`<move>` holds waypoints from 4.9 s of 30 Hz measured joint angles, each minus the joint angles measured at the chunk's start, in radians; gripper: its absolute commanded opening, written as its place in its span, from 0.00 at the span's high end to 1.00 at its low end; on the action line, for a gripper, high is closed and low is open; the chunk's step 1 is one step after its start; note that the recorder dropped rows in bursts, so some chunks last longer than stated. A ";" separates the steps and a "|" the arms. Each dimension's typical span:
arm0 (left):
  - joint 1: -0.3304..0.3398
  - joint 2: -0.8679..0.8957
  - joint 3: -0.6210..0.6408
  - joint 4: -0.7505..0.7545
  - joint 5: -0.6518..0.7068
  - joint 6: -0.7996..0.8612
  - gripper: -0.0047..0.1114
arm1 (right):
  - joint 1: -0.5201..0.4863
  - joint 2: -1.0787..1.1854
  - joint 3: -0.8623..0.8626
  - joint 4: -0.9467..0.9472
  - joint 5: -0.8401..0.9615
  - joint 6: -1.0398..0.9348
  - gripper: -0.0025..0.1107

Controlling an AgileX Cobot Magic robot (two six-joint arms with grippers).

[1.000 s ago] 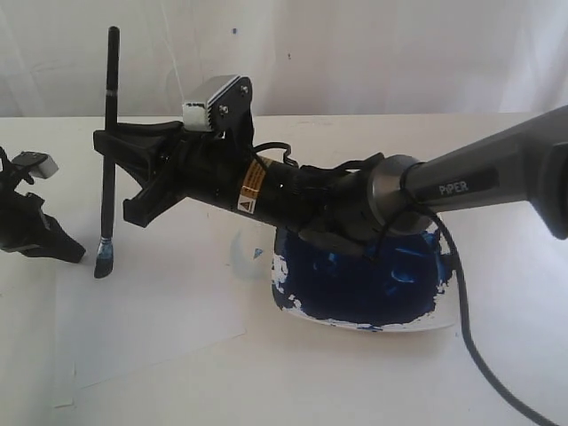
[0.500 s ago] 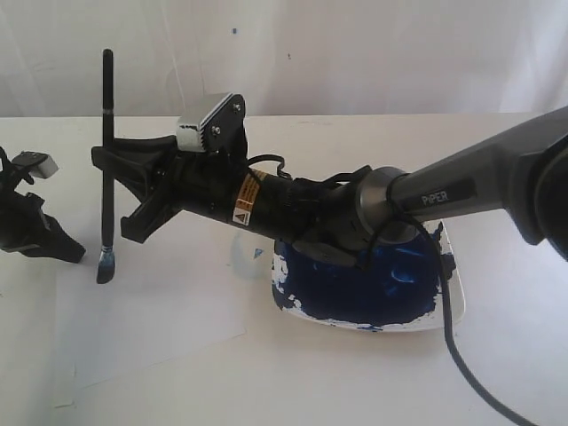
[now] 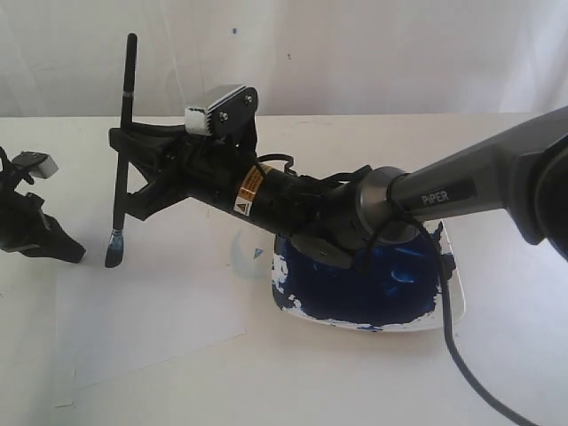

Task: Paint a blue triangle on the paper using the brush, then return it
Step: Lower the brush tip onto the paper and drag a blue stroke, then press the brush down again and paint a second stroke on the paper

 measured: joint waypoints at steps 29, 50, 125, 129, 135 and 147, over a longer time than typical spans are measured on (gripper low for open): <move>0.000 0.000 0.000 0.000 0.000 0.000 0.96 | 0.059 0.036 0.000 0.158 0.058 0.000 0.98; 0.000 0.000 0.000 0.000 0.000 0.000 0.96 | 0.005 0.036 0.000 0.181 0.088 -0.019 0.98; 0.000 0.000 0.000 0.004 0.000 0.000 0.96 | 0.236 -0.040 0.006 0.621 0.266 -0.298 0.98; 0.000 0.000 0.000 0.004 0.000 0.000 0.96 | 0.236 -0.040 0.006 0.623 0.274 -0.305 0.98; 0.000 0.000 0.000 0.004 0.000 0.000 0.96 | 0.236 -0.040 0.006 0.623 0.278 -0.332 0.98; 0.000 0.000 0.000 0.004 0.000 0.000 0.96 | 0.237 -0.040 0.006 0.675 0.304 -0.378 0.98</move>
